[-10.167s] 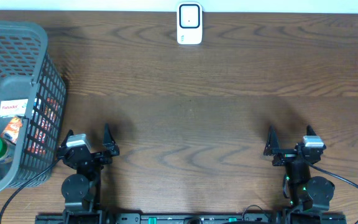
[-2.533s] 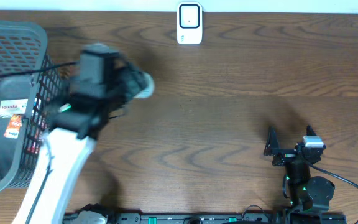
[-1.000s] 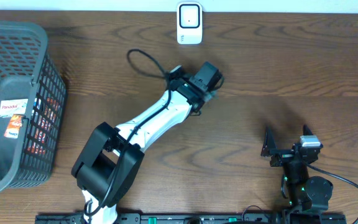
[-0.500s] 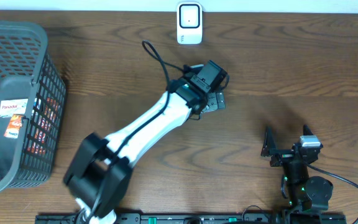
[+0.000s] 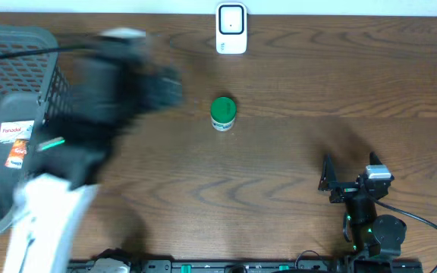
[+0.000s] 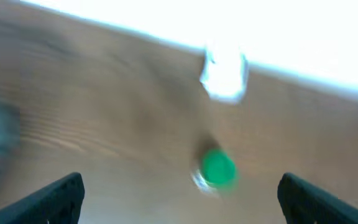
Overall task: Scan the item barcode
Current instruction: 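Return the left gripper to the basket and grasp the orange tissue pack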
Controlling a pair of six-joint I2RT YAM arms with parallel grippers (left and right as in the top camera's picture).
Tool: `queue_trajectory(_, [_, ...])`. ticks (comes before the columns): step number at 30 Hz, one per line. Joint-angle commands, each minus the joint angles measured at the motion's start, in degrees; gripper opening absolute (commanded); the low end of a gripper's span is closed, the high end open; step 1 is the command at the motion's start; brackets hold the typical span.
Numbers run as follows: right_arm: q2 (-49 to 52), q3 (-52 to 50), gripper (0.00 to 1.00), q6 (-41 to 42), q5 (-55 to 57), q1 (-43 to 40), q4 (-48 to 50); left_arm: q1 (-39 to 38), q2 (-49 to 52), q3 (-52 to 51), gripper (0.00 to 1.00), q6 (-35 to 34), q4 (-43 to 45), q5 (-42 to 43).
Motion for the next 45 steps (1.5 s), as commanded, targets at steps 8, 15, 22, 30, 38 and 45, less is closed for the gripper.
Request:
queue_trajectory(8, [-0.2,-0.1,0.99,0.8,0.2,1.2,-0.2,44.4,0.7,10.4,0.98,-5.0,-11.9,8.2])
queue_trajectory(15, [-0.2,-0.1,0.99,0.8,0.2,1.2,-0.2,53.7,14.6,9.1,0.98,-9.8,-18.3,4.2])
queue_trajectory(22, [-0.2,-0.1,0.99,0.8,0.2,1.2,-0.2,53.7,25.4,1.0,0.98,-12.6,-14.9,-1.7])
queue_trajectory(30, [-0.2,-0.1,0.99,0.8,0.2,1.2,-0.2,53.7,32.5,-7.5,0.98,-12.4,-6.0,-4.3])
queue_trajectory(38, [-0.2,-0.1,0.99,0.8,0.2,1.2,-0.2,53.7,37.0,-8.8,0.98,-12.0,-2.1,-4.7])
queue_trajectory(45, [-0.2,-0.1,0.99,0.8,0.2,1.2,-0.2,53.7,39.5,-8.8,0.98,-12.0,0.9,-4.7])
